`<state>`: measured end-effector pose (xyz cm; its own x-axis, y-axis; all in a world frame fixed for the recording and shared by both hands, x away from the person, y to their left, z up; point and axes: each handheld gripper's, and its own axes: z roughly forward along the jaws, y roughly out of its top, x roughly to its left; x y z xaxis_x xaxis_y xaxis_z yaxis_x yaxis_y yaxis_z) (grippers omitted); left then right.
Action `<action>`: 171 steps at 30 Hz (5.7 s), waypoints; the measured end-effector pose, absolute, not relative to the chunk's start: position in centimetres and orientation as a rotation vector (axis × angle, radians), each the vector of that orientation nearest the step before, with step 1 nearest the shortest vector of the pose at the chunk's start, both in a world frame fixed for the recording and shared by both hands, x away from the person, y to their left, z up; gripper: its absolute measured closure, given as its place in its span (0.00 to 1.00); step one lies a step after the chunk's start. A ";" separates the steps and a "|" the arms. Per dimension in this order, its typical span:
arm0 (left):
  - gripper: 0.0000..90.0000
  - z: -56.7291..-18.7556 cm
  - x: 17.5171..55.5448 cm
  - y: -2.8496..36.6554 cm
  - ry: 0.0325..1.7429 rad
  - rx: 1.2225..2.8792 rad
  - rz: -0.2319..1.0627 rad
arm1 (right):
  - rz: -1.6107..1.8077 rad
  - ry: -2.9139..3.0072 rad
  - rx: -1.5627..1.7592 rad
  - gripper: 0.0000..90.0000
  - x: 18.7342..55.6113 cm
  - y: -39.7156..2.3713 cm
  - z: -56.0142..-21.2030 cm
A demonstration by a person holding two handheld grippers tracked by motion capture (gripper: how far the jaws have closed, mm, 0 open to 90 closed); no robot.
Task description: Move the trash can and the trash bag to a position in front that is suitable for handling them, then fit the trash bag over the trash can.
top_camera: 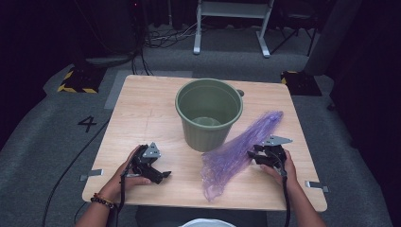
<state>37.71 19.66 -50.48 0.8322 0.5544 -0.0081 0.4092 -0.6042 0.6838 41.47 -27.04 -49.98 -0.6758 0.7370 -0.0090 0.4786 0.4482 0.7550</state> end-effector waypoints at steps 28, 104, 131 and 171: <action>0.00 -50.5 37.7 19.7 0.700 2.301 0.266 | 1.099 2.276 1.006 0.53 41.1 -29.2 -49.1; 0.01 -50.5 37.9 20.2 0.700 2.296 0.265 | 1.074 2.284 1.101 0.18 45.6 -27.1 -47.3; 0.01 -50.5 37.9 20.2 0.700 2.297 0.264 | 1.062 2.314 1.134 0.96 46.8 -25.6 -49.9; 0.17 -42.7 35.9 17.9 0.598 1.989 0.162 | 1.282 1.983 0.632 0.98 38.7 -22.6 -41.2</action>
